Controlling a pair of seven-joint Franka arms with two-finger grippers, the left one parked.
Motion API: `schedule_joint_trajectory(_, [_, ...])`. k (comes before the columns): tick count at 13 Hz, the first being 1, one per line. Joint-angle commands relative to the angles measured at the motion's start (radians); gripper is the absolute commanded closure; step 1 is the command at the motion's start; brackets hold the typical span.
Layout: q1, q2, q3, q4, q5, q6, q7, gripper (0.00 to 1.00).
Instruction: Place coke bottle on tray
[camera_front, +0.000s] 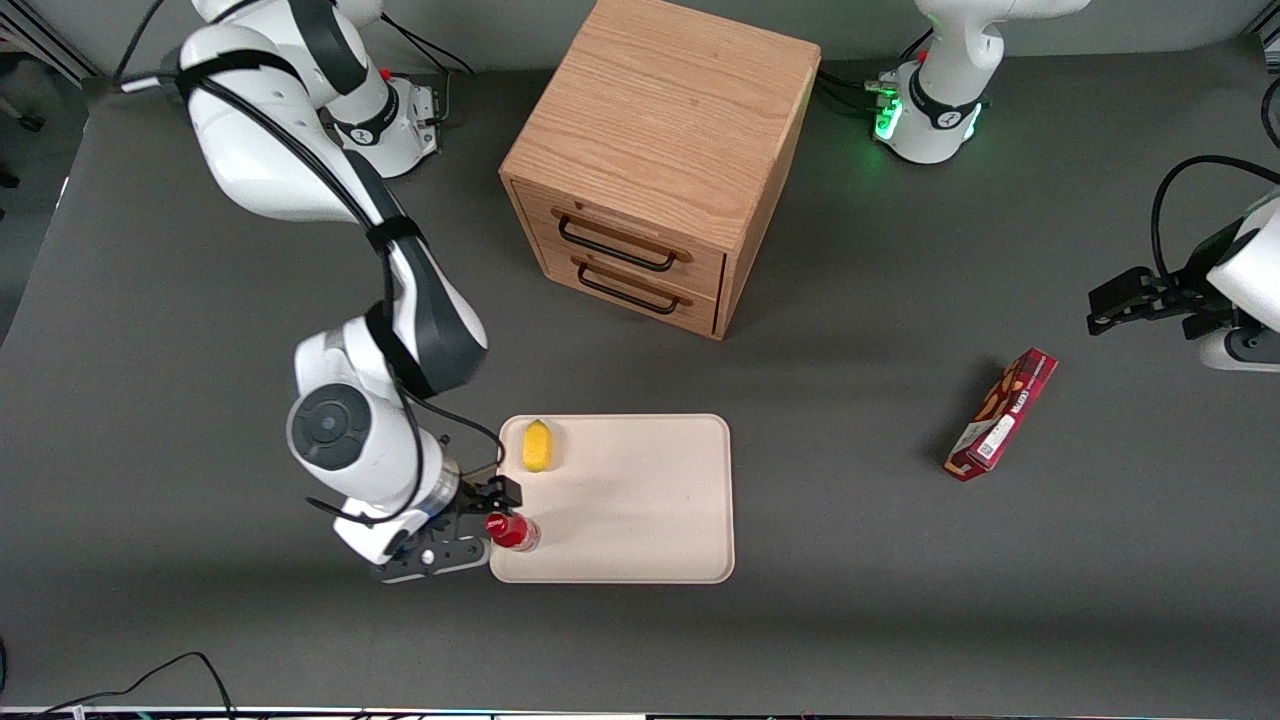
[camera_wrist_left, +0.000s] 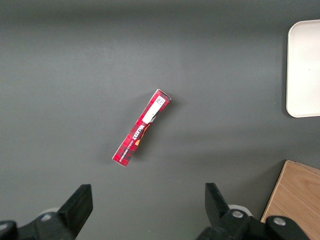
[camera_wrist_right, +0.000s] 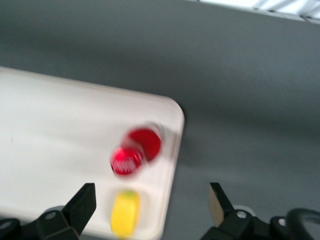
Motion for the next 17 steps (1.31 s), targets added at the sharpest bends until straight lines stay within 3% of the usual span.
schedule_joint_trajectory(1, [-0.055,-0.314,0.008,-0.324,0.0,-0.053,0.007,0.0])
schedule_joint_trajectory(4, [-0.133,-0.574,0.01,-0.555,0.001,-0.1,-0.015,0.0])
schedule_joint_trajectory(7, [-0.259,-0.715,0.014,-0.594,0.017,-0.246,-0.176,0.0])
schedule_joint_trajectory(10, [-0.331,-0.776,0.013,-0.579,0.027,-0.3,-0.255,0.0])
schedule_joint_trajectory(17, [-0.336,-0.76,0.004,-0.525,0.047,-0.335,-0.246,0.0])
